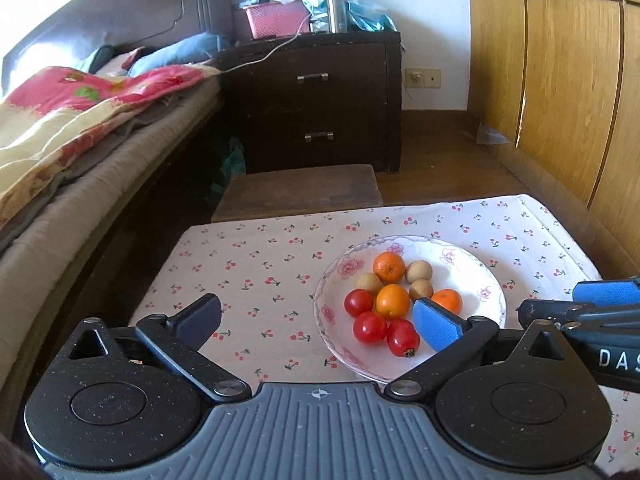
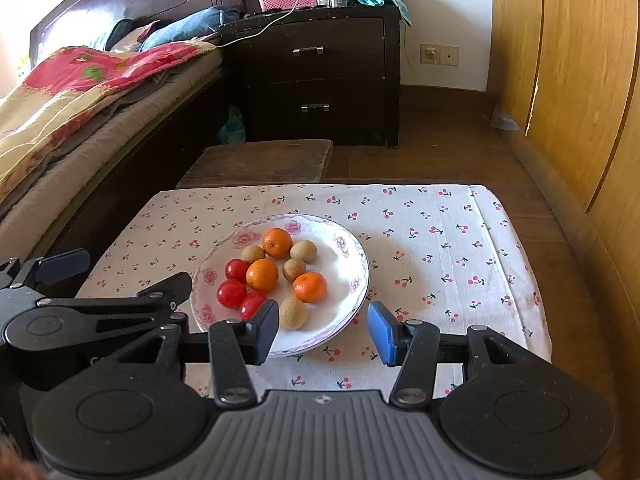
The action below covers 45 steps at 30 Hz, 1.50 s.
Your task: Organize fruits
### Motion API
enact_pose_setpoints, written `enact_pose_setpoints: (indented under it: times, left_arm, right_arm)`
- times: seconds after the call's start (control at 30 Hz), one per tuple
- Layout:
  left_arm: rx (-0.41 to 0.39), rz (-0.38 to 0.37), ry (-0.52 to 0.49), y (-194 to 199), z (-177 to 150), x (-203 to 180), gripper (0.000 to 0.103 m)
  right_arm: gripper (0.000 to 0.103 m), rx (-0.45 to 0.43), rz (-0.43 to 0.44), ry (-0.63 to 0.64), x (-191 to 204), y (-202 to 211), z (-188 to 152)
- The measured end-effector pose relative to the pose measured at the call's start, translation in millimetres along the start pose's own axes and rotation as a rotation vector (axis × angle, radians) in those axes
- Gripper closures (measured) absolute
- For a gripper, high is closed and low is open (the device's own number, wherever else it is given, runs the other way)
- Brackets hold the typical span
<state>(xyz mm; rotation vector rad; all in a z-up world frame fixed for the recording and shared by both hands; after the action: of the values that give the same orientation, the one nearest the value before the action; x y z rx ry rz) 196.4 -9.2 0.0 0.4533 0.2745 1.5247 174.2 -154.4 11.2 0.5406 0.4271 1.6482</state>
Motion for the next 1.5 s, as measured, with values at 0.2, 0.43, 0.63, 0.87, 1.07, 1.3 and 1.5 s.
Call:
enact_pose_setpoints:
  times: [0.2,0.43,0.63,0.87,1.07,1.3,1.5]
  left_arm:
    - [-0.009,0.009,0.010,7.3,-0.5,1.5,0.000]
    - [-0.015,0.002,0.009,15.0,-2.1,0.9,0.000]
    - [0.003,-0.031,0.059,22.3,-6.3,6.6,0.000]
    - [0.012,-0.018,0.076,30.4,-11.4,10.6,0.000]
    - [0.006,-0.041,0.127,38.5,-15.2,14.8,0.000]
    - [0.036,-0.040,0.120,46.7,-27.5,12.3,0.000]
    - [0.052,-0.048,0.123,58.4,-37.5,12.3,0.000]
  right_arm:
    - [0.053,-0.001,-0.004,-0.005,-0.4,4.9,-2.5]
    - [0.053,-0.006,-0.004,-0.020,-1.5,11.7,-4.6]
    - [0.053,-0.016,0.006,-0.022,0.4,21.0,-6.6]
    - [0.052,-0.021,-0.007,-0.015,0.2,28.2,-10.2]
    - [0.052,-0.020,-0.009,-0.031,-2.8,35.6,-14.7]
    - [0.052,-0.018,0.001,-0.038,-0.8,46.9,-23.3]
    - [0.052,0.002,-0.008,-0.040,-0.5,54.7,-36.4]
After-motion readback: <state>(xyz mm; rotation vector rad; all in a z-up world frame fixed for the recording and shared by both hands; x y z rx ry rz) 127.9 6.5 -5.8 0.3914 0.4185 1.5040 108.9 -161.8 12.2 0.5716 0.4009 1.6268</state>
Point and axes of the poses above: each gripper's, at about its wrist camera, not at the fingertips, and y roughly against the way its jaws point, x to its left, z to its top, the point moved 5 cm from there along -y, roughly the way its jaws point, and after that the axes turned 12 degrees about -x, right-handed, at the moved point
